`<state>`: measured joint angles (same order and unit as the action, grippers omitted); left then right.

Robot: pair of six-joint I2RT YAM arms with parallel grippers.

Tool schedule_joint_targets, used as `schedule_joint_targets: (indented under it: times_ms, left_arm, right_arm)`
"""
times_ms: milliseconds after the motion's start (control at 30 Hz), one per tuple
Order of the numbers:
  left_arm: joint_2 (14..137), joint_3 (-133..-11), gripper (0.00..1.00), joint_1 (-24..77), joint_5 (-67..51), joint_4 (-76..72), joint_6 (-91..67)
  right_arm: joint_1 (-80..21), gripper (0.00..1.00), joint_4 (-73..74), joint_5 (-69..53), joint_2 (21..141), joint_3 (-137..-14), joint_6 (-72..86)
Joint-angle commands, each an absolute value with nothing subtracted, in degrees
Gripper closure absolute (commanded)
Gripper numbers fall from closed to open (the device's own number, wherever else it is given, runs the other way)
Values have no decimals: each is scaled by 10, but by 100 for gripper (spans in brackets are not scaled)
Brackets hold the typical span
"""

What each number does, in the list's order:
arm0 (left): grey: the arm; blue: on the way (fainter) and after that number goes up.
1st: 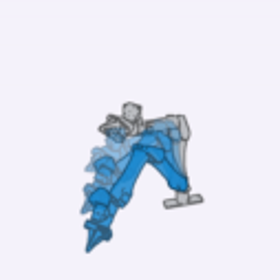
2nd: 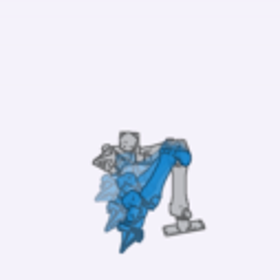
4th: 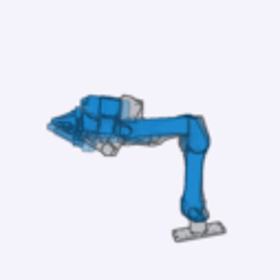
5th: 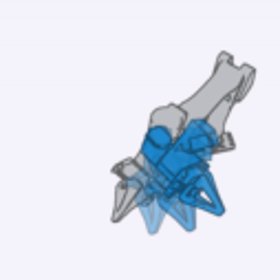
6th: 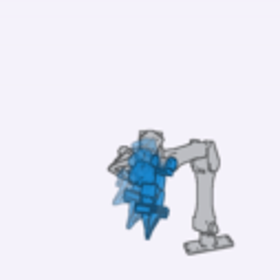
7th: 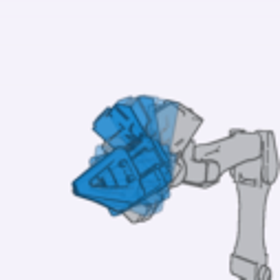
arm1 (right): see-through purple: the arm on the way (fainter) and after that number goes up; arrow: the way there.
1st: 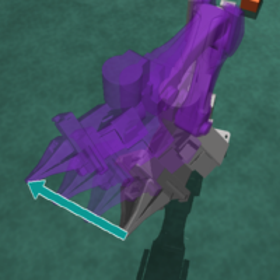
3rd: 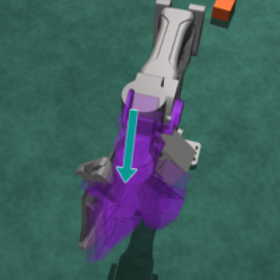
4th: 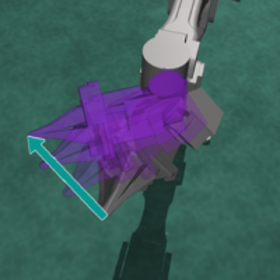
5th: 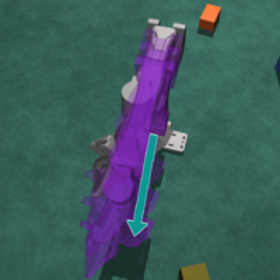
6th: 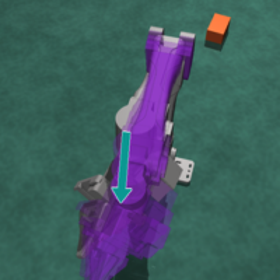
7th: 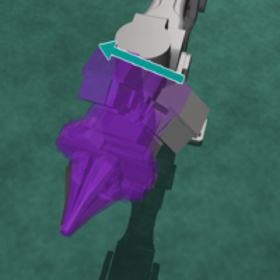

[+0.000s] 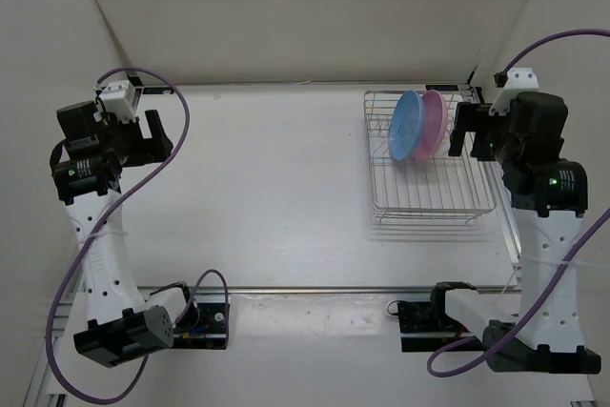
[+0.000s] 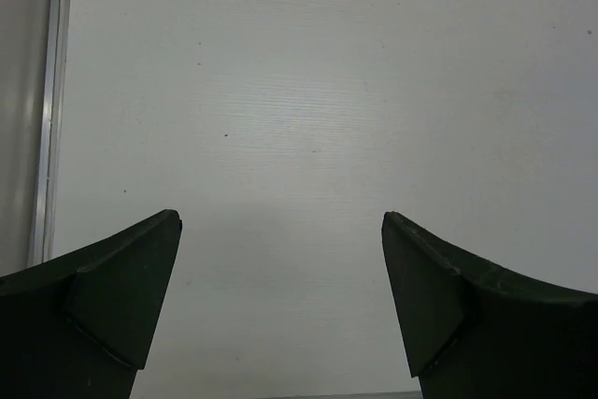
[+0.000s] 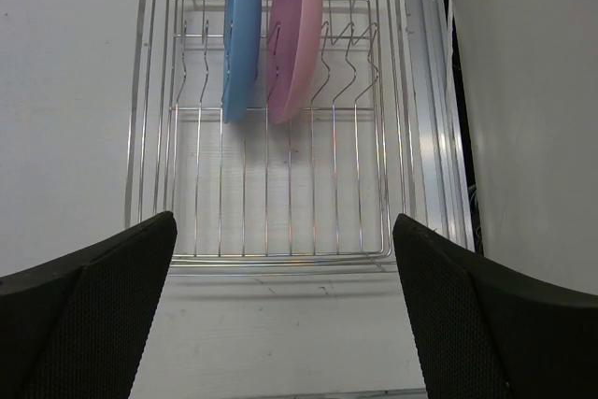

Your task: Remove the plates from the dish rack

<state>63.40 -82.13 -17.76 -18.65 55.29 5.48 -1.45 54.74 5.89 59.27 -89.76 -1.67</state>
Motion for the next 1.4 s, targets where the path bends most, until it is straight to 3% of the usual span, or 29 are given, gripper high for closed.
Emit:
schedule_joint_targets:
  times_ms: [0, 267, 467, 633, 800, 933, 1167, 1367]
  left_arm:
    - [615, -817, 0, -176, -179, 549, 50]
    - [604, -795, 0, -176, -163, 555, 50]
    - [587, -771, 0, -176, -146, 561, 55]
    - [570, -739, 0, -176, -114, 542, 62]
    - [559, -708, 0, -176, -103, 530, 68]
    - [554, -689, 0, -176, -86, 515, 68]
    - [548, -677, 0, -176, -74, 509, 79]
    - [535, -653, 0, -176, -69, 491, 79]
  right_arm:
    - [-11, 0, 538, 65, 602, -890, -24]
    - [-53, 0, 537, 64, 642, -877, -62]
    - [-178, 1, 461, 294, 714, -890, -142]
    - [-230, 5, 341, 399, 795, -876, -230]
    - [-225, 15, 260, 439, 892, -898, -261]
    - [-225, 37, 260, 446, 971, -950, -254]
    - [-215, 41, 255, 471, 1067, -998, -254]
    - [-209, 44, 243, 486, 1079, -998, -259]
